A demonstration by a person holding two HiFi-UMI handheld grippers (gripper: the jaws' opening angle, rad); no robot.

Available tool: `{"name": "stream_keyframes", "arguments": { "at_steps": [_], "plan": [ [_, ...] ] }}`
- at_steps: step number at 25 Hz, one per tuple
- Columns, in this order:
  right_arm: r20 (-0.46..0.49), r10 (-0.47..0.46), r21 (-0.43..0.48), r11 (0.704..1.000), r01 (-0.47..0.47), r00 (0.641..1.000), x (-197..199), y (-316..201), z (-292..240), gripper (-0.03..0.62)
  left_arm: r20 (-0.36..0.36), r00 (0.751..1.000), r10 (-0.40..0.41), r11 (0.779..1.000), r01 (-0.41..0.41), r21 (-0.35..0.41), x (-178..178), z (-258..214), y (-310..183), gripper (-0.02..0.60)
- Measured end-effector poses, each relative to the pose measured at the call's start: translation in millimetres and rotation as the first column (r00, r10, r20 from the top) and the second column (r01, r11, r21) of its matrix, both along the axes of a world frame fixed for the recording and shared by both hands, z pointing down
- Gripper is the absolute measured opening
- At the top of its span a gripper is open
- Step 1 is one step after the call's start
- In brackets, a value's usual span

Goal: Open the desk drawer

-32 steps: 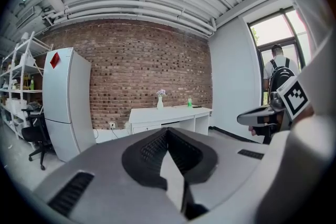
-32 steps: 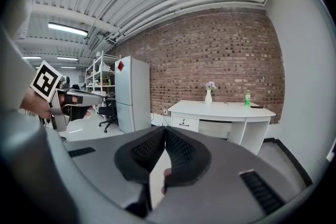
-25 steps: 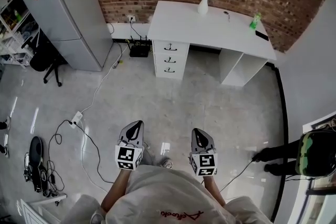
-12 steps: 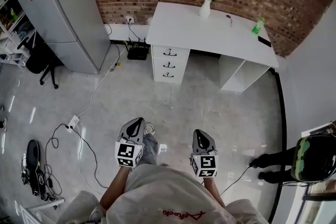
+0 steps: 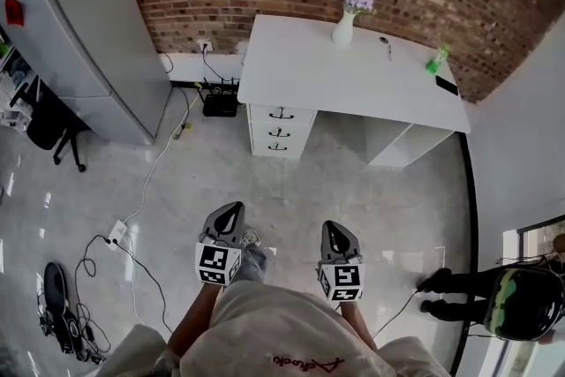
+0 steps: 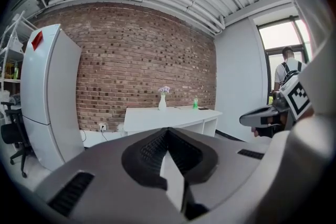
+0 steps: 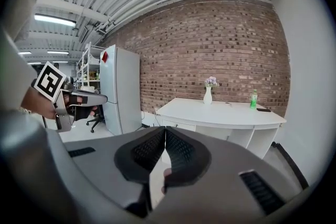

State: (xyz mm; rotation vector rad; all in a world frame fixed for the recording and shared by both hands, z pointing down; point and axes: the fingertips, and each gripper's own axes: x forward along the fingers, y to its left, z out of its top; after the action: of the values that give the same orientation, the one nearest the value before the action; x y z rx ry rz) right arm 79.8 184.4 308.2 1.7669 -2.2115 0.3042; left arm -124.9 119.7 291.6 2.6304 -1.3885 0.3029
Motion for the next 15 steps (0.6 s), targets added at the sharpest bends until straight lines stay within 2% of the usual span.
{"name": "stream_keyframes", "arguments": {
  "at_steps": [8,15],
  "plan": [
    [-0.005,0.014,-0.026,1.000,-0.014,1.000,-21.2,-106.1,-3.7,0.017,0.003,0.999,0.054,0.998,-0.054,-0.016,-8.0,-1.3,-113.4,0.012],
    [-0.003,0.018,-0.031,0.999,-0.018,1.000,-28.8,-170.7,3.3,0.017,0.004,0.995,0.104,0.994,-0.103,-0.036,-1.4,11.1,-175.6,0.012]
  ]
}}
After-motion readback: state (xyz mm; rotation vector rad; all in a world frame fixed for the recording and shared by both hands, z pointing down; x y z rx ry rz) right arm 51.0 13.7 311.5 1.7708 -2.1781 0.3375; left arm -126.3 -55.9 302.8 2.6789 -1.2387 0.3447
